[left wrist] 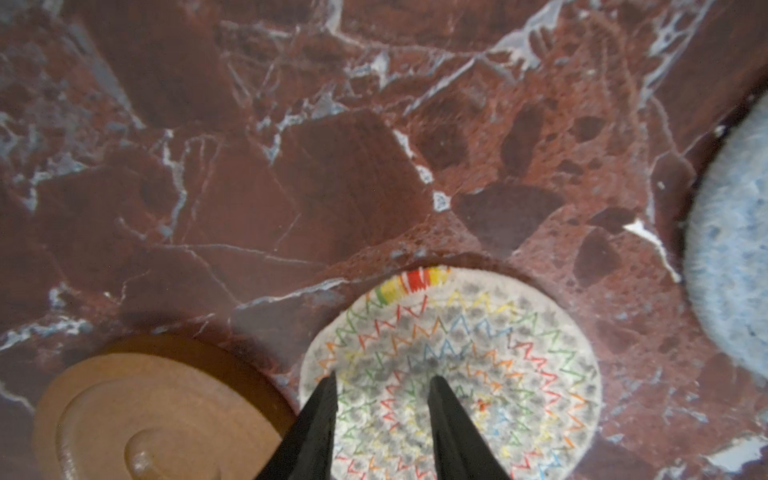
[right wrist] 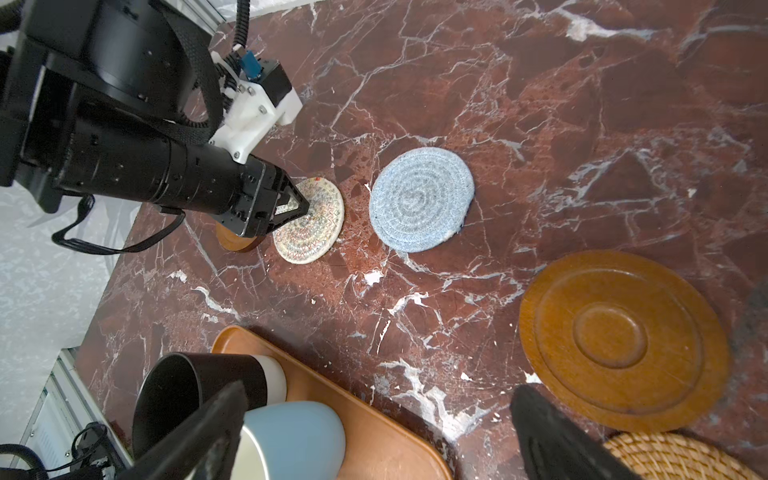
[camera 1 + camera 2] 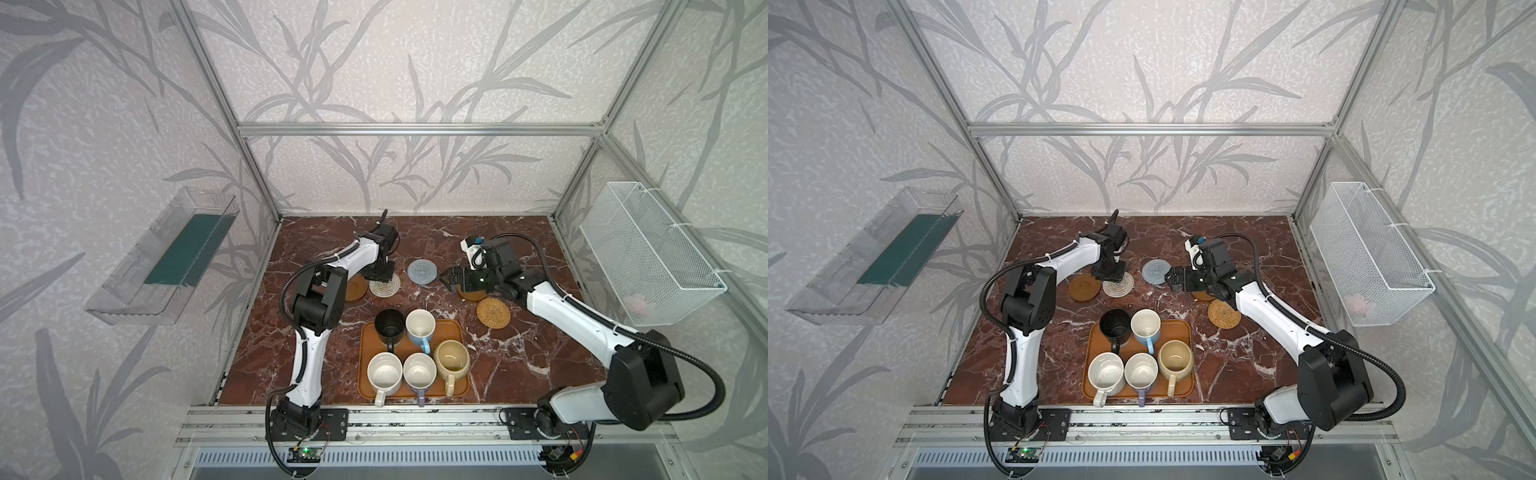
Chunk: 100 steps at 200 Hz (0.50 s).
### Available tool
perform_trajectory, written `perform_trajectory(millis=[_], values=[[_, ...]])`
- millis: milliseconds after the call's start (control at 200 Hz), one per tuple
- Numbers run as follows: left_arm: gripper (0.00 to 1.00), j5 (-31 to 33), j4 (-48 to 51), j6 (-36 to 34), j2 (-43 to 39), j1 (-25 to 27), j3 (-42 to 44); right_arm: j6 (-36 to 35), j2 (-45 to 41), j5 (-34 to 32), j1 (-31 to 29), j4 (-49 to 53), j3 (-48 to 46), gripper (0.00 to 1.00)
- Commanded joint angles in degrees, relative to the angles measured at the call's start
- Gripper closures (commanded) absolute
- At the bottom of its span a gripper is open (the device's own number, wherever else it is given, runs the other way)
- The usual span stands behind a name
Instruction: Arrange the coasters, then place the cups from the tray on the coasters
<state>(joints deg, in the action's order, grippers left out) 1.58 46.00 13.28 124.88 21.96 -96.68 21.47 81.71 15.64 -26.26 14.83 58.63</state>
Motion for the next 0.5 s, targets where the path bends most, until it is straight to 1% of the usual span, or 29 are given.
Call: perform_trajectory(millis=[0,80,285,435,495], values=[[0.6,-1.5,1.2,1.3,-3.7,-0.4,1.2,0.1,0.8,1.0,-0.4,-0.2,1.1,0.02],[0.57,-1.2,1.4,2.3,-5.2,-0.4,1.1,-0.2,0.9,1.0,-0.4,0.3,1.8,0.02],[0.46,-1.5,1.4,4.4,-9.7,-0.9,1.2,-1.4,2.2,1.7,-0.3,2.5,4.1,0.01],[0.38,-3.8,-2.4,7.5,-16.8,-1.1,5.5,-3.5,4.2,1.9,-0.3,5.3,7.3,0.01],[0.3,-5.2,-3.8,8.7,-20.4,-1.0,7.5,-4.3,5.4,1.8,-0.3,6.0,8.7,0.01]])
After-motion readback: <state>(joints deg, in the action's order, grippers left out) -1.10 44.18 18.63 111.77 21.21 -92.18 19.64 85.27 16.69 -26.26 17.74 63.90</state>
